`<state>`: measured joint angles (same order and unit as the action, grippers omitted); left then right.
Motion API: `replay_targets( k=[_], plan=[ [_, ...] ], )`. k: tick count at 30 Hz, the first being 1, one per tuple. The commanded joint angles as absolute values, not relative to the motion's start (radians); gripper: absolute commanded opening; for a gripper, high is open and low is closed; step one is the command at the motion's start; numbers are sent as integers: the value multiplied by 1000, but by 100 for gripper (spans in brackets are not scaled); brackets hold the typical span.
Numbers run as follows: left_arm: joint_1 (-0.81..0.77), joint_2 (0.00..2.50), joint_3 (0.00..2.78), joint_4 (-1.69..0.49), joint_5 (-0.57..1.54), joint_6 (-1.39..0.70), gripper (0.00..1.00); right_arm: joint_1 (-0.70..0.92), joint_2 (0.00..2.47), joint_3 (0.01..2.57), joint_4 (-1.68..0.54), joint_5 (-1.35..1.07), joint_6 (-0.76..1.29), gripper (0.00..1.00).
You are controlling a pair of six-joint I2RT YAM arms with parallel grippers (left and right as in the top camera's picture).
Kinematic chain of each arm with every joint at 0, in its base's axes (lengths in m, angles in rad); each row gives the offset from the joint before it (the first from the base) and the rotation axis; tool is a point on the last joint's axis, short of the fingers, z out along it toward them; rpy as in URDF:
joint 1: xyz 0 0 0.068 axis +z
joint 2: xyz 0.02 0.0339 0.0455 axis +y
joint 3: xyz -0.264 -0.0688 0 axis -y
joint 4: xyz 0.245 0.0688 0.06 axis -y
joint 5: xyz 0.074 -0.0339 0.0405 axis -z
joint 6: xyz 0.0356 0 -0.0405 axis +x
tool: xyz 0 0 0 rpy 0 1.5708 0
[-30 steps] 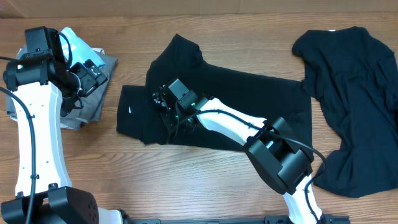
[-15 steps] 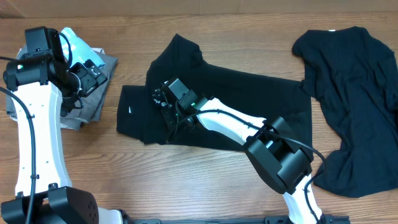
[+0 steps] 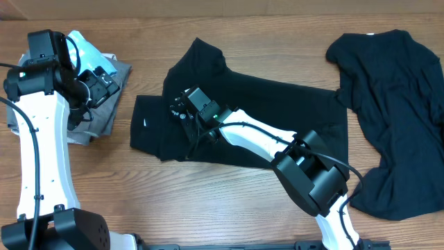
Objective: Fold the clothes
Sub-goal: 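Lift the right gripper and move it back to the right pile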
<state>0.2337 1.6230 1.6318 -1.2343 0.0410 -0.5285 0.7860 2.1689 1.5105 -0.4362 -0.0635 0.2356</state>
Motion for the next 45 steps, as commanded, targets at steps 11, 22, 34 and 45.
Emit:
replay_targets(
  k=[11, 22, 34, 45],
  plan=[
    [236, 1615, 1652, -1233, 44, -539, 100, 755, 2181, 1504, -405, 56, 268, 4],
    [235, 1615, 1652, -1233, 44, -539, 100, 689, 2214, 1505, -332, 8, 327, 12],
    [235, 1615, 1652, -1233, 44, -539, 100, 562, 2091, 1565, -429, -163, 355, 43],
    [235, 1615, 1652, -1234, 45, -539, 100, 301, 1804, 1575, -759, -158, 367, 56]
  ],
)
